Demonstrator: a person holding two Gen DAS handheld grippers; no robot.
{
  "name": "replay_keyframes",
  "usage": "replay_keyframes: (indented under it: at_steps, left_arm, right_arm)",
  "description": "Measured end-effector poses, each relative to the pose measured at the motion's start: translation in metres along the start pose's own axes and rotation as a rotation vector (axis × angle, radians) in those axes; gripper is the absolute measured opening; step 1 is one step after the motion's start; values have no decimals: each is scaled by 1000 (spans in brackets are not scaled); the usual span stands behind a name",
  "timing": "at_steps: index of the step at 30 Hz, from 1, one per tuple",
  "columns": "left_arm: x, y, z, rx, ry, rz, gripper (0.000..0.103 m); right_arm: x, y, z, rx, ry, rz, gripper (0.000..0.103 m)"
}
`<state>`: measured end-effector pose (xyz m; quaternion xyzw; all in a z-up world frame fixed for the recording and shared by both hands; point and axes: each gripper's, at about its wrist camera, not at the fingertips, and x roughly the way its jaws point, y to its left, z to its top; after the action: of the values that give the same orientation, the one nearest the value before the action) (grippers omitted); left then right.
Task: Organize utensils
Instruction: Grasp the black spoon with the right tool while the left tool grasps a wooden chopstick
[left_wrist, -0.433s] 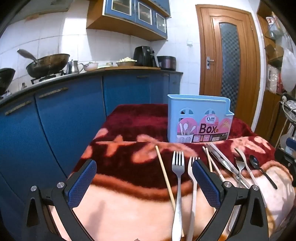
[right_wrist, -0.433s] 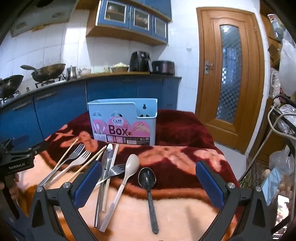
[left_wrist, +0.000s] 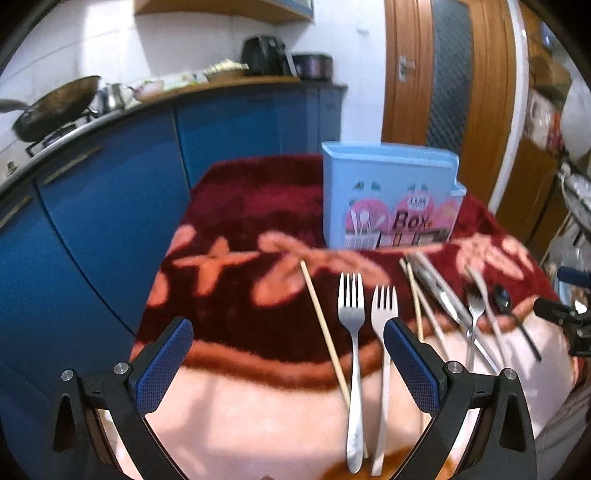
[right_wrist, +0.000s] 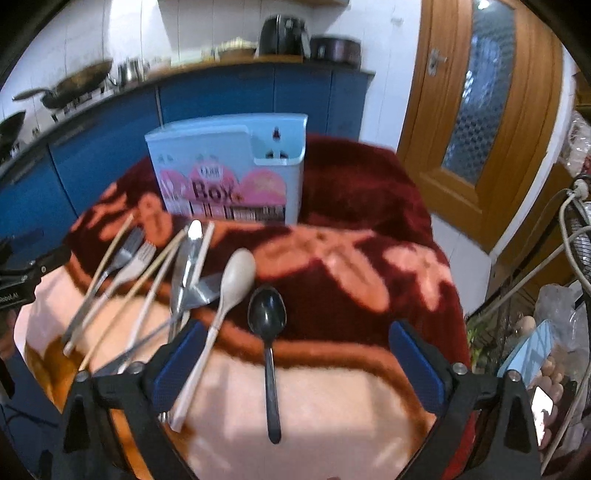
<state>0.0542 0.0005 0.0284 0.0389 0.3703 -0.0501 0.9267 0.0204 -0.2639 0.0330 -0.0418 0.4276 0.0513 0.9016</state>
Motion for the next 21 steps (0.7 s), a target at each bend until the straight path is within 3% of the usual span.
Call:
replay_keyframes:
  at_steps: [5,10,16,21]
  left_arm:
    - [20,-2,4,27,138,3,99]
    - [38,1,8,16,235,-18,75]
    - [55,1,12,-9,329,-87,59]
    - [72,-4,10,-7,415,-123,43]
  right_arm:
    - [9,4,5,-56,105,1,82]
    - [21,7,11,-87,201,-6,62]
    - [40,3,14,-41,303,70,39]
    - [50,0,14,-38,346,72,28]
